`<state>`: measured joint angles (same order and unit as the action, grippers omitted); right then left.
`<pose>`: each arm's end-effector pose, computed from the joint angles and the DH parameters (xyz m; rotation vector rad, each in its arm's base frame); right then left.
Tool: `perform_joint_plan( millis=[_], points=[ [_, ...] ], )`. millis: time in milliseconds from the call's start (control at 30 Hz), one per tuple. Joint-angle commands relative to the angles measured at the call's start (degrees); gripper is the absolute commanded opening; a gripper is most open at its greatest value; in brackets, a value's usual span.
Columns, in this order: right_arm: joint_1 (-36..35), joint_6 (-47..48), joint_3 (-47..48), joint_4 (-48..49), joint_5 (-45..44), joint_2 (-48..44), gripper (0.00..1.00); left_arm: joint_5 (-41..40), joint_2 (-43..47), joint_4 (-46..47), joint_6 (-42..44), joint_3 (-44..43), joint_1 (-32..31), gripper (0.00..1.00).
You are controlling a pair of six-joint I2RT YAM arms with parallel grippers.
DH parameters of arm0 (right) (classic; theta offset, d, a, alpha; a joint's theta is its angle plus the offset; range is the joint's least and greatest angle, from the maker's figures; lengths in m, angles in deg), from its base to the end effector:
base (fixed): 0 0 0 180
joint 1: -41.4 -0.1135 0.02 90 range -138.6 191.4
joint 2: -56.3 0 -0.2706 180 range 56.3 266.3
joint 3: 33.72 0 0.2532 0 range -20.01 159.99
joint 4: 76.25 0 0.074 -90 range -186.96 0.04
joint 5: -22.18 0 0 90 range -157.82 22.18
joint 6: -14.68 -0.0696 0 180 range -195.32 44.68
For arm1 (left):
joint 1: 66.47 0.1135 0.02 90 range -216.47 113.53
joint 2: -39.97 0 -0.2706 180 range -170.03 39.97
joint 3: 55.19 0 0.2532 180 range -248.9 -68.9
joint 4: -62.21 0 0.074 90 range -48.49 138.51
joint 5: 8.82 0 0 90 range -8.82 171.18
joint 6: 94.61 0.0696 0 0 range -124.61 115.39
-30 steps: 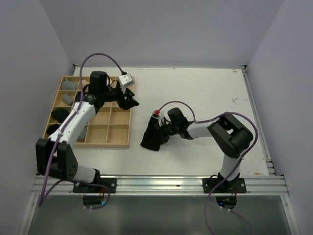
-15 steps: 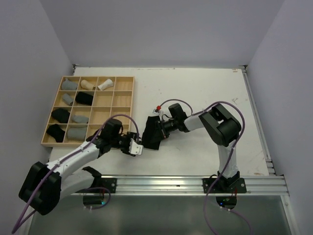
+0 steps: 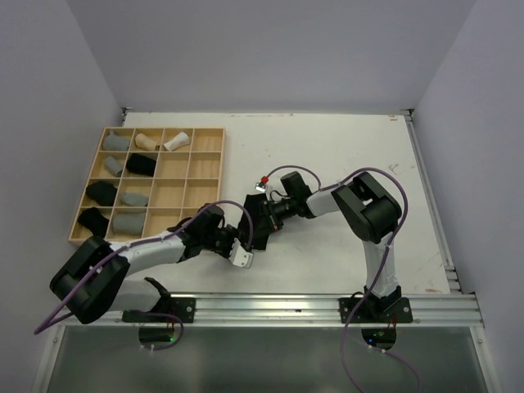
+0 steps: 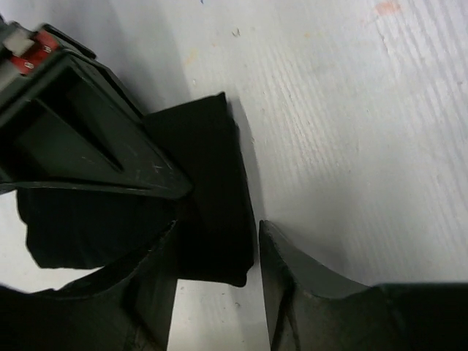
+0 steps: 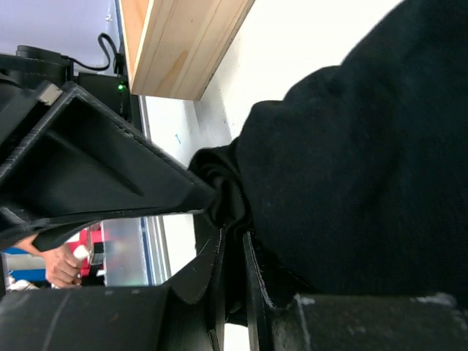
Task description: Roll the underwear
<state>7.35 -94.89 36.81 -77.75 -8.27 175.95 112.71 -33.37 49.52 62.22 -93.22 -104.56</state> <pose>0.2886 0.2675 0.0728 -0.8191 2.4045 1.6724 0.1651 -0.1756 0.1273 1.9550 1.1912 -0.4056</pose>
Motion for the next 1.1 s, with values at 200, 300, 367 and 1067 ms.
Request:
perform_joint_plan(
  millis=[200,300,367,1067],
  points=[
    [-0.7,5.9,-3.0,-8.7,-19.5,6.6,0.13,-2.9,-7.0,-7.9,4.5,-6.4,-1.6,0.28],
    [-0.6,6.3,-2.6,-10.2,-22.5,3.5,0.26,-2.4,-10.2,-17.5,6.4,-11.1,-1.6,0.06],
    [-0.2,5.2,-2.7,-10.3,-26.4,-0.8,0.35,-0.9,-14.2,-25.9,6.6,-15.3,-1.6,0.0],
    [5.6,8.4,-13.0,-19.2,-41.3,-51.8,0.67,10.7,-46.0,-68.0,7.0,-51.5,9.3,0.0]
  ],
)
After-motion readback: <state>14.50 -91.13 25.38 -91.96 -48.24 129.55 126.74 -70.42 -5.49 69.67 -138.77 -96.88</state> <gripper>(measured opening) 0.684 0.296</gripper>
